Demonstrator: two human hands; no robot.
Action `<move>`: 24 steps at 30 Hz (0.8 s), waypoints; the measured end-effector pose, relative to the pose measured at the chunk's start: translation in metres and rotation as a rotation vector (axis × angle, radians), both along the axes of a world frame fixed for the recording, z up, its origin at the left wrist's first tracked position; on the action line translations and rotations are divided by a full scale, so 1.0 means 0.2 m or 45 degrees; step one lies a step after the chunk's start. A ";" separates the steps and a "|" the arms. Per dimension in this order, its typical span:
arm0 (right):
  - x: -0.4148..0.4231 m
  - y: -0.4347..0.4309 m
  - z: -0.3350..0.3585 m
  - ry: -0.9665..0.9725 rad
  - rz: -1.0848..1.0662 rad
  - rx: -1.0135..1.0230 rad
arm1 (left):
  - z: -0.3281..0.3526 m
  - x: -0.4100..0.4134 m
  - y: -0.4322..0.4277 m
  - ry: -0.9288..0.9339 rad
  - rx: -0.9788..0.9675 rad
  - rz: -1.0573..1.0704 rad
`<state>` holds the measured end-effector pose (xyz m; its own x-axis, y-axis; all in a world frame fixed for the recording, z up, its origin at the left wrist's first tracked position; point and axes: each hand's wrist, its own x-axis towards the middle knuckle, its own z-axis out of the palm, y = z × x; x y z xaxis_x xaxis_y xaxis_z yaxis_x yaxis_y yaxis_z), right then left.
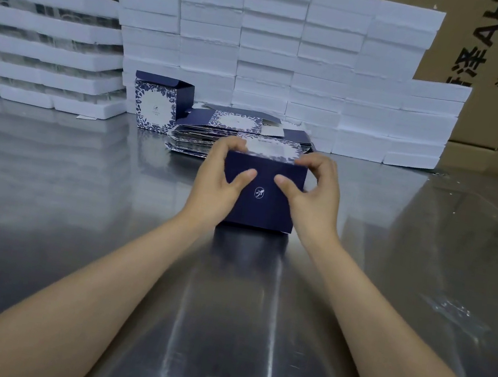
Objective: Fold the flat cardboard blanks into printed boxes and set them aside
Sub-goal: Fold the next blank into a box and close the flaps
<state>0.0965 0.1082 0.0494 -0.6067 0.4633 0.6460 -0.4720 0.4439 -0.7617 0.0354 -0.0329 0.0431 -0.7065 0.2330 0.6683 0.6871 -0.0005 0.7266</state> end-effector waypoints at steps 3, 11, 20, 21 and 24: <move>-0.01 0.01 -0.03 0.005 0.046 0.106 | 0.01 -0.02 -0.03 -0.020 0.001 0.001; -0.05 0.02 -0.04 0.027 -0.021 0.240 | -0.03 -0.08 -0.03 0.132 -0.018 0.134; -0.05 -0.01 -0.03 0.004 -0.192 0.400 | 0.01 -0.05 -0.03 0.311 -0.188 0.307; -0.05 -0.01 -0.03 -0.009 -0.208 0.398 | 0.01 -0.04 -0.02 0.292 -0.173 0.314; -0.06 -0.02 -0.03 -0.023 -0.230 0.416 | 0.02 -0.03 -0.01 0.241 -0.133 0.303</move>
<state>0.0845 0.1048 0.0435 -0.5465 0.3348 0.7676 -0.3517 0.7400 -0.5732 0.0298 -0.0351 0.0463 -0.6146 0.1506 0.7744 0.7821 0.2445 0.5732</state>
